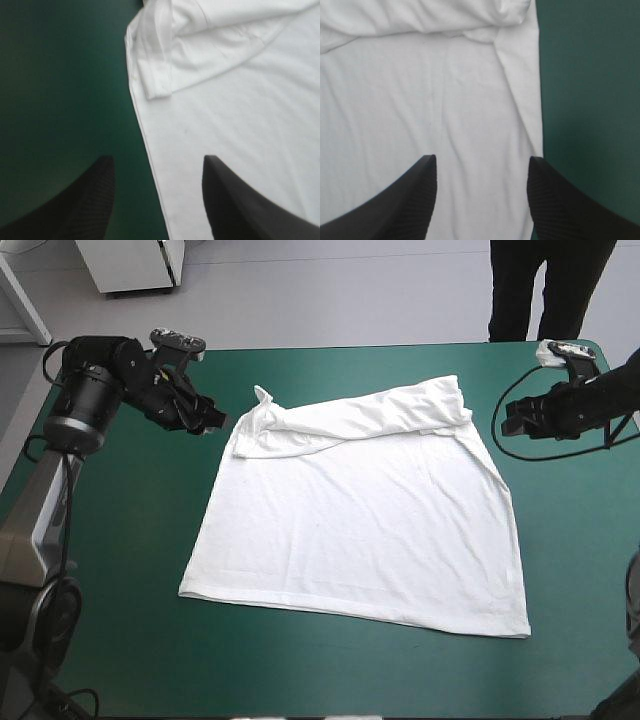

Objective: Fold the cloth

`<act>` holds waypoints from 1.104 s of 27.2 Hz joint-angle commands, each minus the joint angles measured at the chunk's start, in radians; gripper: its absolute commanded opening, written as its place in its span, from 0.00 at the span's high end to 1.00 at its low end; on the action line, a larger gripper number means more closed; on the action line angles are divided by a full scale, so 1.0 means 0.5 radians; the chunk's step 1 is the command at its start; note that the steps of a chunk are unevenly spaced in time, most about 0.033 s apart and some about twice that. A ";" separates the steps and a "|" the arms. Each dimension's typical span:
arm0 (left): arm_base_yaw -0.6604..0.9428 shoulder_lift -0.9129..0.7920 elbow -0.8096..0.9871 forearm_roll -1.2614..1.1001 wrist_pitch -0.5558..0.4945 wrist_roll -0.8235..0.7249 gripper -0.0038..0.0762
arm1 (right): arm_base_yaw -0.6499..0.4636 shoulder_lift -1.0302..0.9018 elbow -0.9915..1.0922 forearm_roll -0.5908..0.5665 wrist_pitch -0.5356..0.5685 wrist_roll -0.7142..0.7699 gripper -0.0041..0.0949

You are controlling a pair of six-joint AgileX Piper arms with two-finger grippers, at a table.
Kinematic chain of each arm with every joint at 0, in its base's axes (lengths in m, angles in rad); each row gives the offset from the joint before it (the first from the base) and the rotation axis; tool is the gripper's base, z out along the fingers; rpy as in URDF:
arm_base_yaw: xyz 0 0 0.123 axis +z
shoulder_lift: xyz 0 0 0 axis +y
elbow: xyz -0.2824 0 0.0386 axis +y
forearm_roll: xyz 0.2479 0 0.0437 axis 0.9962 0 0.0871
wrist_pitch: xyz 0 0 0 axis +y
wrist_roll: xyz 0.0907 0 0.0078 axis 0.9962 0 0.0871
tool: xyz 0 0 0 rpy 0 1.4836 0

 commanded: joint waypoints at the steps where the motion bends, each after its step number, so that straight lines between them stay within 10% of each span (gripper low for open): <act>1: 0.001 -0.322 0.211 -0.023 0.087 -0.059 0.46 | 0.047 -0.438 0.237 0.011 -0.065 -0.046 0.43; 14: 0.001 -0.734 1.199 0.004 -0.052 -0.066 0.46 | 0.681 -1.225 1.324 -0.962 -0.425 0.355 0.43; 30: 0.001 -0.425 1.621 -0.002 -0.340 -0.036 0.46 | 0.735 -1.239 1.455 -0.936 -0.439 0.390 0.47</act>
